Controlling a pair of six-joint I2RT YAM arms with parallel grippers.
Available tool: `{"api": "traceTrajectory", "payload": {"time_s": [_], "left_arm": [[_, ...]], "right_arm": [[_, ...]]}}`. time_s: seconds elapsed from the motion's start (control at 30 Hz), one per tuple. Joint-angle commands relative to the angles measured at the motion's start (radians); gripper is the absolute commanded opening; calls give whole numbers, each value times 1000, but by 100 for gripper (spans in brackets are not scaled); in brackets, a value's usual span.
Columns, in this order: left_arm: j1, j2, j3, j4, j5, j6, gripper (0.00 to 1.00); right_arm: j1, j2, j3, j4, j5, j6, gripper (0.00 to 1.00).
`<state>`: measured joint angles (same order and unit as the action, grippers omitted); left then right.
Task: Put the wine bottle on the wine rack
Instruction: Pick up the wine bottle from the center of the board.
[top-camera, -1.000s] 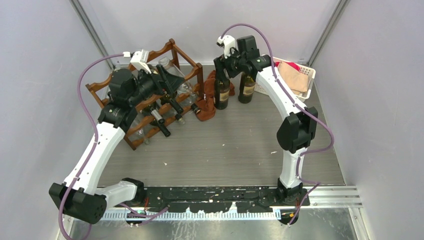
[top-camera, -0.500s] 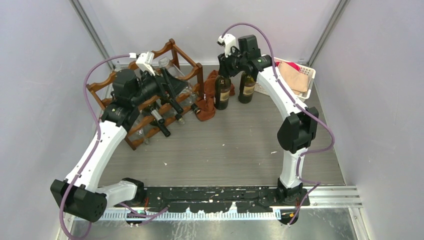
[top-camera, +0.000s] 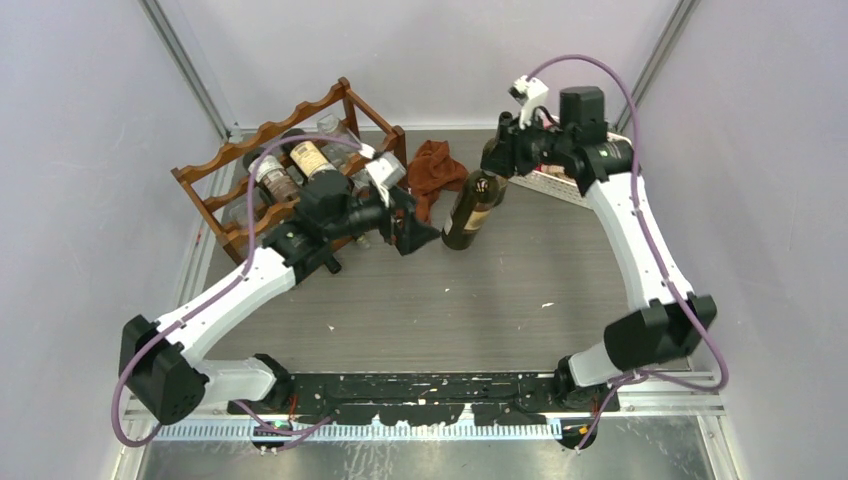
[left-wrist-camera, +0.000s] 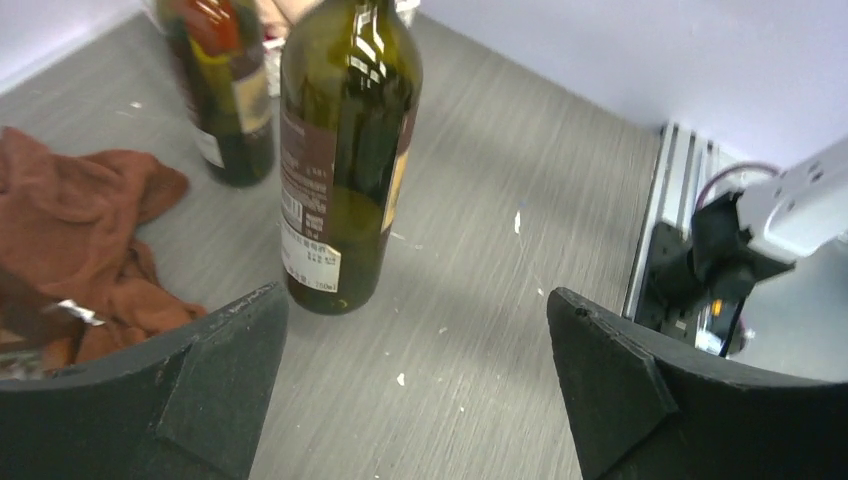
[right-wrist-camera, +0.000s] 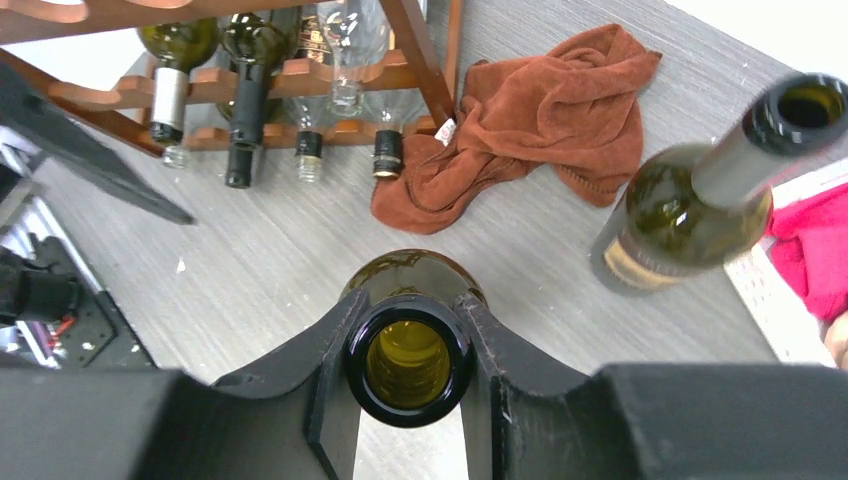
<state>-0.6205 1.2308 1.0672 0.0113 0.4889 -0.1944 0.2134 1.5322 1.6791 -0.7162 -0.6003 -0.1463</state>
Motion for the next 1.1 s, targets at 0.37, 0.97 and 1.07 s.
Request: {"api": "traceTrajectory", "payload": {"time_s": [0.37, 0.97, 1.07], "left_arm": [[-117, 246, -70, 414, 5, 176, 100], [-131, 380, 29, 337, 76, 314, 18], [-130, 328, 43, 211, 72, 404, 0]], "right_arm": [[-108, -322, -257, 273, -224, 268, 1], [-156, -318, -281, 329, -264, 403, 1], [-180, -309, -279, 252, -249, 341, 18]]}}
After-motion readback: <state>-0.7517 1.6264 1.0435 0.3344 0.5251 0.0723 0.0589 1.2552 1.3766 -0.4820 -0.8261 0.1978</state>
